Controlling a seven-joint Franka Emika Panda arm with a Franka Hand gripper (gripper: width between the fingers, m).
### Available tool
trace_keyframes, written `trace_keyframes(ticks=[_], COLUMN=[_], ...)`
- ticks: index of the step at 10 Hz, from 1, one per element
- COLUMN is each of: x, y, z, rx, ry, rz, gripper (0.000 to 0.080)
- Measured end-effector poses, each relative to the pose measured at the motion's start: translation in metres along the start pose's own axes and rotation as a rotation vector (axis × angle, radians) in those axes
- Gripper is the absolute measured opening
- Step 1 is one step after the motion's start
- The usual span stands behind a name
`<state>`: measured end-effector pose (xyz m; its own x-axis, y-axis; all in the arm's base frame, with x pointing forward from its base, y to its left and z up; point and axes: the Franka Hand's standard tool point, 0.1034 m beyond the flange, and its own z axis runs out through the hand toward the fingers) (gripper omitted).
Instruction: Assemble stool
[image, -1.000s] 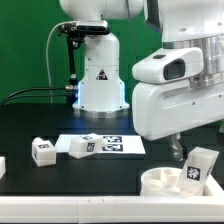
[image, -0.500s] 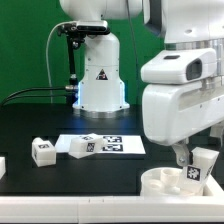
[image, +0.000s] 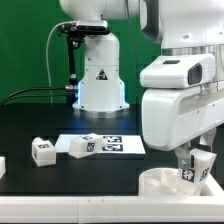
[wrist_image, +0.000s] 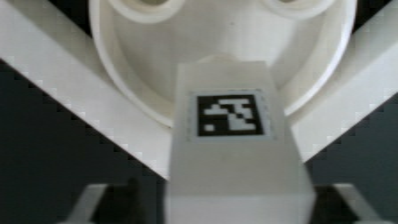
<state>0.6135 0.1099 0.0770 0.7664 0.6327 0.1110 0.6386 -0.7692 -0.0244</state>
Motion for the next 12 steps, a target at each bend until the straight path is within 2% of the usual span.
trace_keyframes(ticks=[1, 5, 7, 8, 9, 10, 11, 12], x=[0.000, 0.001, -0.002, -0.007, -0.011, -0.009, -0.004, -0.005], y=[0.000, 0.011, 0.023, 0.031, 0.036, 0.039, 0.032, 0.030], z=[0.000, 0.000, 0.000, -0.001, -0.004, -0.006, -0.007, -0.005], rx=[0.000, -0.007, -0.034, -0.032, -0.015, -0.021, -0.073, -0.072], ry=[0.000, 0.007, 0.055, 0.060, 0.042, 0.049, 0.053, 0.053], rz=[0.083, 0.458, 0.756, 0.904, 0.978, 0.971, 0.841, 0.898], gripper=[0.0333, 0.0333, 0.0334, 0.0335, 0.0335, 0.0335, 0.0335, 0.0335])
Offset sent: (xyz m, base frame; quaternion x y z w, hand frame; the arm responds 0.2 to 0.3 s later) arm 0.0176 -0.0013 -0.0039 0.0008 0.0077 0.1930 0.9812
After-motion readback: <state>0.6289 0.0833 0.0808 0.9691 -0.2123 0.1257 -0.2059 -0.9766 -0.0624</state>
